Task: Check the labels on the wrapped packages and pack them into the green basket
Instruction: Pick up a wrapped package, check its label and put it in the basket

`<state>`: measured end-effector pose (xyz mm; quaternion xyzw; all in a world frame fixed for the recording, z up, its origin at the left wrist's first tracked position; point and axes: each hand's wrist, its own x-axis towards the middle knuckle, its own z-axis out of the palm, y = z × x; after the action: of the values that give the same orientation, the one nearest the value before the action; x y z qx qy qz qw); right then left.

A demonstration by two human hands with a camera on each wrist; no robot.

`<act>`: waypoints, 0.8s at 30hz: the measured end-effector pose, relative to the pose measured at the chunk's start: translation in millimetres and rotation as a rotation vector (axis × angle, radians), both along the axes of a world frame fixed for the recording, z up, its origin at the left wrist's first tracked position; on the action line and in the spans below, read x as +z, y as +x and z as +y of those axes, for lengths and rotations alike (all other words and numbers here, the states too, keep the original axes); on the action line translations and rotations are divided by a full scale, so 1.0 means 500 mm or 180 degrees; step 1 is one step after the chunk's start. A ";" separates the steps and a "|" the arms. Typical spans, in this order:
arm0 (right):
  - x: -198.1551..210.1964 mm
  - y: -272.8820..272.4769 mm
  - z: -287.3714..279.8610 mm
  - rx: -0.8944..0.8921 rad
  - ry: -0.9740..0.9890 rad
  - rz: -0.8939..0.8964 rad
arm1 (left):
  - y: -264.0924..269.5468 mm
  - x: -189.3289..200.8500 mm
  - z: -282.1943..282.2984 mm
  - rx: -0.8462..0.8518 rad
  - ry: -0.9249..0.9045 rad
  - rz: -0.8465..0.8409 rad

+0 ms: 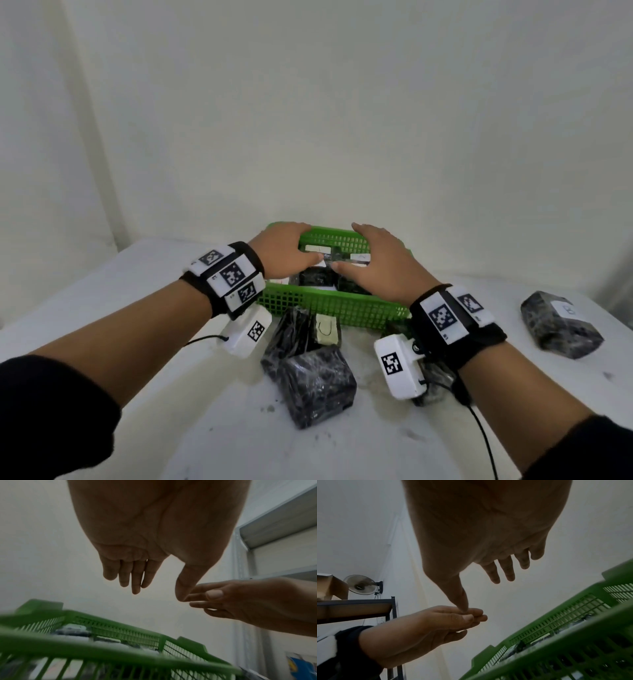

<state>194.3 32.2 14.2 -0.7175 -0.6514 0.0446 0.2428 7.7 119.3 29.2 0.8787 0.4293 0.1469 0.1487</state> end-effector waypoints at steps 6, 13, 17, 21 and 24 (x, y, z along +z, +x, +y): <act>-0.039 -0.026 -0.073 0.0018 -0.0085 -0.0137 | -0.039 -0.052 -0.078 -0.0234 0.0030 0.0212; -0.072 -0.045 -0.141 0.0053 -0.0166 -0.0098 | -0.073 -0.095 -0.153 -0.0356 0.0109 0.0160; -0.100 -0.055 -0.183 0.0297 -0.0435 0.0028 | -0.088 -0.113 -0.205 -0.0484 0.0020 0.0127; -0.133 -0.063 -0.210 0.0568 -0.0780 0.0038 | -0.094 -0.126 -0.247 -0.0550 -0.0056 0.0315; -0.139 -0.070 -0.211 0.0670 -0.0887 0.0054 | -0.090 -0.139 -0.251 -0.0467 -0.0117 0.0654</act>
<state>159.3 -73.3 -55.4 -0.6716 -0.7083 0.1657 0.1405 -37.6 -6.3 -40.4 0.9152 0.3795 0.0370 0.1303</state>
